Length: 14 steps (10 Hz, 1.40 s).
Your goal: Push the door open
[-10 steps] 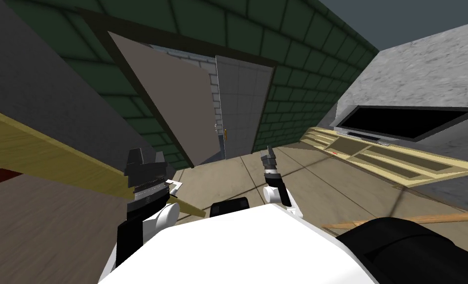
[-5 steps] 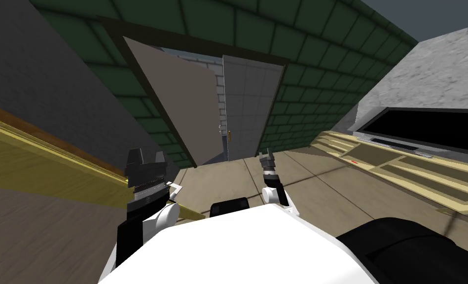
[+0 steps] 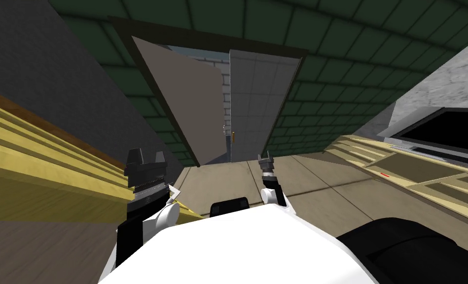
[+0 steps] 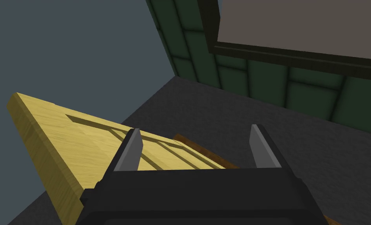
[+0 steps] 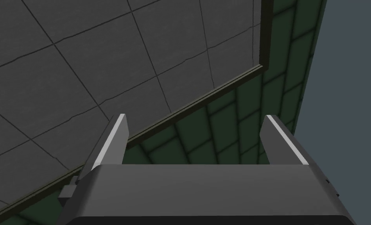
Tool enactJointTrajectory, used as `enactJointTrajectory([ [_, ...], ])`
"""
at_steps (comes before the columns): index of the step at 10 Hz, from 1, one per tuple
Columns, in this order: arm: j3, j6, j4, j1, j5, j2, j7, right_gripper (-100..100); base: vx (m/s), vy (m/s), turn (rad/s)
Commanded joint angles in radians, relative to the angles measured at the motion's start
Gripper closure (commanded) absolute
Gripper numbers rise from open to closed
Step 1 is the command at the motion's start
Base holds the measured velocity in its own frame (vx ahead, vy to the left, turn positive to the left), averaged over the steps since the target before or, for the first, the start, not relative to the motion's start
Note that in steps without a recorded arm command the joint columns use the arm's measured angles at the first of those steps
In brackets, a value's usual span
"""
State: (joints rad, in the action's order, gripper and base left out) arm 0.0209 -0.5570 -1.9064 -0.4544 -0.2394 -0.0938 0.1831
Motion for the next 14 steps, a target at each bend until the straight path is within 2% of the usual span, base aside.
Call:
enactJointTrajectory([
  [1,0.005,-0.02,0.032,0.006,-0.021,-0.002,0.028,-100,0.114,-0.05,0.1],
  [6,0.022,-0.076,0.132,0.024,-0.095,-0.006,0.121,-100,0.109,-0.04,0.168],
  [7,0.028,-0.095,0.166,0.03,-0.12,-0.005,0.153,-100,0.15,-0.026,0.194],
  [14,0.049,-0.163,0.286,0.052,-0.209,-0.001,0.264,-100,0.097,-0.041,0.146],
])
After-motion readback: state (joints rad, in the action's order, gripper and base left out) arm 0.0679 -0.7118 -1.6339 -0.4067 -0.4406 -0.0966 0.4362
